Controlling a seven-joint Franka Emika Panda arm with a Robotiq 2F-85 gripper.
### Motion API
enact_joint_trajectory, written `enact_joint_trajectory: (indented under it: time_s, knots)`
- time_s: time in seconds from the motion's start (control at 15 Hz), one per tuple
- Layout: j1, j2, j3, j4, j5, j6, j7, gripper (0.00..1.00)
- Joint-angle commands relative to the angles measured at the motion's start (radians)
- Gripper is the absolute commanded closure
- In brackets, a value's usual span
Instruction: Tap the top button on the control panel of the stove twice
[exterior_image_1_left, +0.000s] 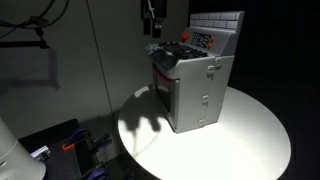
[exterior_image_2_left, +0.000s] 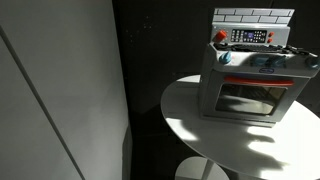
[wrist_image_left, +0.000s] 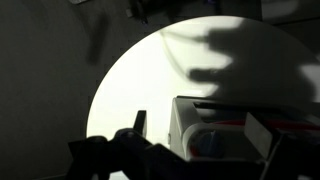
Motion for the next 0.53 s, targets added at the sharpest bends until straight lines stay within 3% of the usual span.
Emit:
enact_joint_trajectory:
  time_s: [0.0,0.47]
  knots:
    - [-0.030,-0.100,0.014,-0.074,-0.019,-0.016,-0.033,0.00]
    - [-0.044,-0.119,0.015,-0.102,0.003,-0.005,-0.017,0.00]
